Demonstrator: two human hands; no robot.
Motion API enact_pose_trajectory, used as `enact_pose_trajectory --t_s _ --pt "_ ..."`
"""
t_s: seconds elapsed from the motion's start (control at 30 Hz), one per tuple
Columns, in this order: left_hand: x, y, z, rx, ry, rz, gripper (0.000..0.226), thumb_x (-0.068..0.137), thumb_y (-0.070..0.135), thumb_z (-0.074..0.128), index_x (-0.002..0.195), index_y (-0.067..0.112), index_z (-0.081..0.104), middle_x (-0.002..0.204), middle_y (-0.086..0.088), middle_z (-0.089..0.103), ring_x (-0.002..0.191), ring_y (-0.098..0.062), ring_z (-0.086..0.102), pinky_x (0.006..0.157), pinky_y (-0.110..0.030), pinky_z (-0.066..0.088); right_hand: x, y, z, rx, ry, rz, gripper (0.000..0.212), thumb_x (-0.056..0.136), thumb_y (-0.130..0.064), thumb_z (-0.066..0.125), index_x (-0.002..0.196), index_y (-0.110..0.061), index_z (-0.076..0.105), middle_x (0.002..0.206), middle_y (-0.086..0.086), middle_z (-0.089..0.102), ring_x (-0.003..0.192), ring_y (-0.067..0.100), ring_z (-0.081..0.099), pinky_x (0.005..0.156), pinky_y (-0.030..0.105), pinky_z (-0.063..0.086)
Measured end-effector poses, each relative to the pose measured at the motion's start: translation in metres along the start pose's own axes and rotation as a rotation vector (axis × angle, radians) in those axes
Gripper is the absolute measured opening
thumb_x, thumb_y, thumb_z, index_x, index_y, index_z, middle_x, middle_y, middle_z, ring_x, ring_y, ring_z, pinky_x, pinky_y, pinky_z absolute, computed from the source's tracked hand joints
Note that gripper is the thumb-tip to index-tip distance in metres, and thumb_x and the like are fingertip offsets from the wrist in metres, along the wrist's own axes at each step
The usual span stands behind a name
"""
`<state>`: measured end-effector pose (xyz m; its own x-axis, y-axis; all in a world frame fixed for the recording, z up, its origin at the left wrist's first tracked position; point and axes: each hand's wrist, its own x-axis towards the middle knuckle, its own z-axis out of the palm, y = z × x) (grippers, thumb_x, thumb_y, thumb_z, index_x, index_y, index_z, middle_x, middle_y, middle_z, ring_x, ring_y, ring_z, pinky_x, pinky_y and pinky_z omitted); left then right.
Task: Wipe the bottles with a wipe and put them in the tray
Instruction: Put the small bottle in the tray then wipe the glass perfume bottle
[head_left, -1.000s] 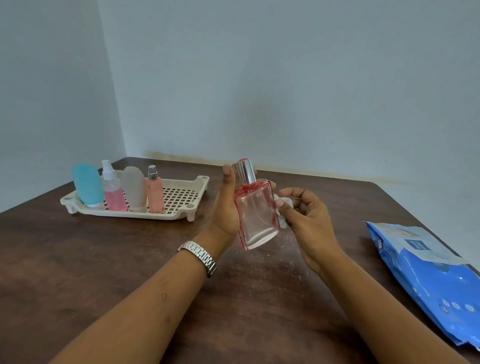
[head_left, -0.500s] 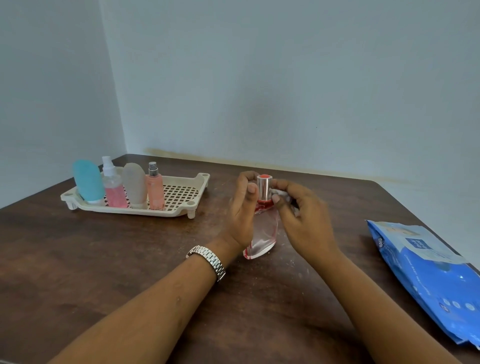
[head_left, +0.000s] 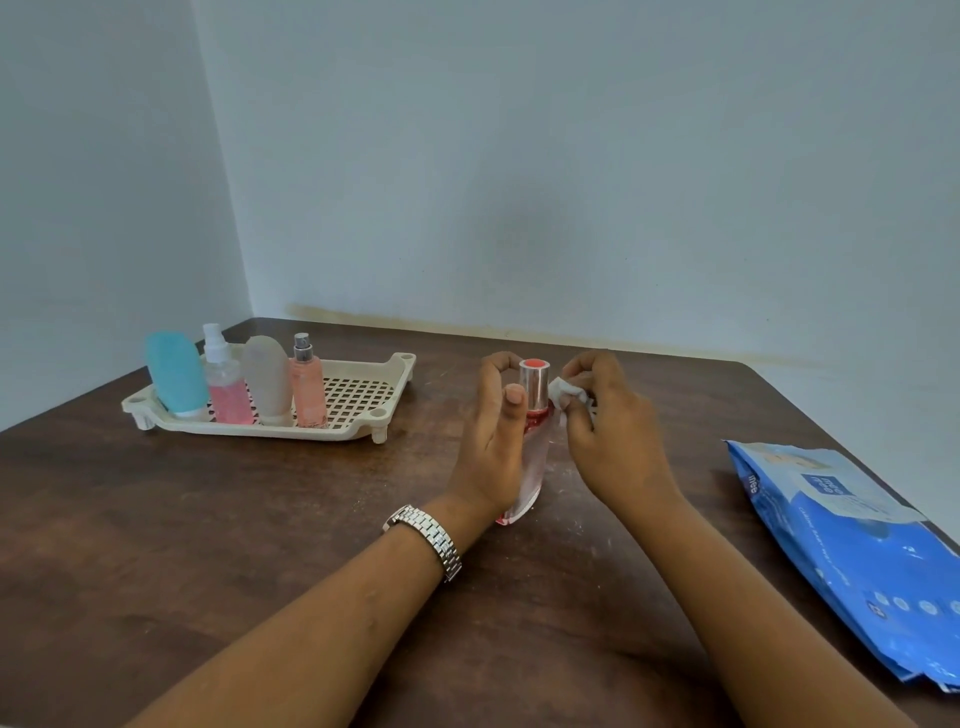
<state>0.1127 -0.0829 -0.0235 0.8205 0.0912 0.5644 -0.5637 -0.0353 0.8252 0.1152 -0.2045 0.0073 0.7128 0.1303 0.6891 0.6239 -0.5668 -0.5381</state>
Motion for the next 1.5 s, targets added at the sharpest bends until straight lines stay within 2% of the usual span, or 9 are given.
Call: enact_pose_trajectory --t_s 0.27,0.43,0.57,0.7,0.83,1.0,1.1,1.3,1.5 --pt "-0.001 0.001 0.004 0.214 -0.014 0.06 0.066 0.073 0.09 0.024 0.121 0.044 0.028 0.101 -0.001 0.06 0.094 -0.021 0.063 0.086 -0.058 0.048 -0.002 -0.024 -0.007 0.632 0.05 0.044 0.015 0.092 -0.03 0.051 0.095 -0.018 0.058 0.096 0.005 0.066 0.091 0.022 0.064 0.079 0.038 0.055" --pt "0.003 0.011 -0.004 0.291 -0.18 0.06 0.094 0.062 0.097 0.021 0.128 0.031 0.025 0.108 0.017 0.057 0.105 -0.002 0.059 0.099 -0.051 0.042 -0.003 -0.02 -0.007 0.366 -0.049 -0.109 0.007 0.089 -0.01 0.06 0.089 -0.016 0.063 0.093 -0.01 0.067 0.087 0.005 0.064 0.073 0.019 0.052" --pt "0.005 0.013 -0.009 0.123 -0.259 -0.023 0.103 0.059 0.095 0.037 0.129 0.02 0.037 0.119 -0.008 0.058 0.114 -0.019 0.059 0.101 -0.05 0.045 -0.004 -0.015 -0.01 0.244 -0.069 -0.094 0.009 0.086 -0.013 0.063 0.086 -0.022 0.062 0.084 -0.012 0.065 0.078 -0.001 0.062 0.064 0.009 0.048" --pt "0.006 0.019 -0.017 0.053 -0.29 -0.051 0.098 0.06 0.093 0.038 0.114 0.013 0.056 0.107 -0.006 0.064 0.101 -0.006 0.063 0.087 -0.02 0.051 0.0 -0.013 -0.014 0.243 -0.148 -0.009 0.008 0.085 -0.018 0.065 0.078 -0.019 0.061 0.072 -0.012 0.065 0.064 -0.002 0.06 0.057 0.009 0.044" --pt "0.016 0.012 -0.025 0.152 -0.26 -0.05 0.091 0.071 0.085 0.041 0.105 0.004 0.066 0.099 -0.016 0.069 0.095 -0.026 0.065 0.088 -0.037 0.051 -0.002 -0.003 -0.014 0.132 -0.256 0.055 0.011 0.086 -0.013 0.06 0.076 -0.014 0.055 0.06 -0.009 0.058 0.047 0.0 0.049 0.048 0.011 0.036" --pt "0.017 0.015 -0.024 0.161 -0.223 0.005 0.037 0.085 0.048 0.055 0.091 0.015 0.071 0.081 0.005 0.072 0.078 -0.01 0.067 0.072 -0.023 0.052 -0.001 -0.006 -0.016 0.333 -0.11 0.152 0.011 0.089 -0.024 0.061 0.098 -0.022 0.054 0.07 0.0 0.069 0.067 0.014 0.066 0.06 0.028 0.054" --pt "0.019 0.016 -0.026 0.169 -0.145 0.038 0.015 0.082 0.039 0.07 0.082 0.024 0.071 0.079 -0.003 0.072 0.077 -0.023 0.069 0.075 -0.041 0.058 -0.002 -0.011 -0.012 0.402 -0.07 0.114 0.006 0.088 -0.02 0.061 0.093 -0.017 0.063 0.083 -0.002 0.069 0.077 0.009 0.066 0.066 0.025 0.056" --pt "0.023 0.012 -0.029 0.215 -0.109 0.03 0.042 0.075 0.061 0.066 0.075 0.02 0.069 0.078 -0.014 0.068 0.08 -0.039 0.064 0.079 -0.059 0.052 -0.006 -0.006 -0.006 0.297 -0.147 0.025 0.013 0.086 -0.012 0.061 0.094 -0.018 0.069 0.088 -0.005 0.067 0.08 0.006 0.061 0.067 0.015 0.05" --pt "0.022 0.013 -0.027 0.158 -0.066 -0.023 0.043 0.08 0.051 0.068 0.082 0.008 0.071 0.079 -0.008 0.071 0.078 -0.023 0.068 0.076 -0.036 0.055 -0.008 -0.002 -0.002 0.286 -0.077 0.019 0.008 0.086 -0.006 0.06 0.086 -0.013 0.064 0.074 -0.002 0.061 0.062 0.005 0.052 0.054 0.014 0.042"
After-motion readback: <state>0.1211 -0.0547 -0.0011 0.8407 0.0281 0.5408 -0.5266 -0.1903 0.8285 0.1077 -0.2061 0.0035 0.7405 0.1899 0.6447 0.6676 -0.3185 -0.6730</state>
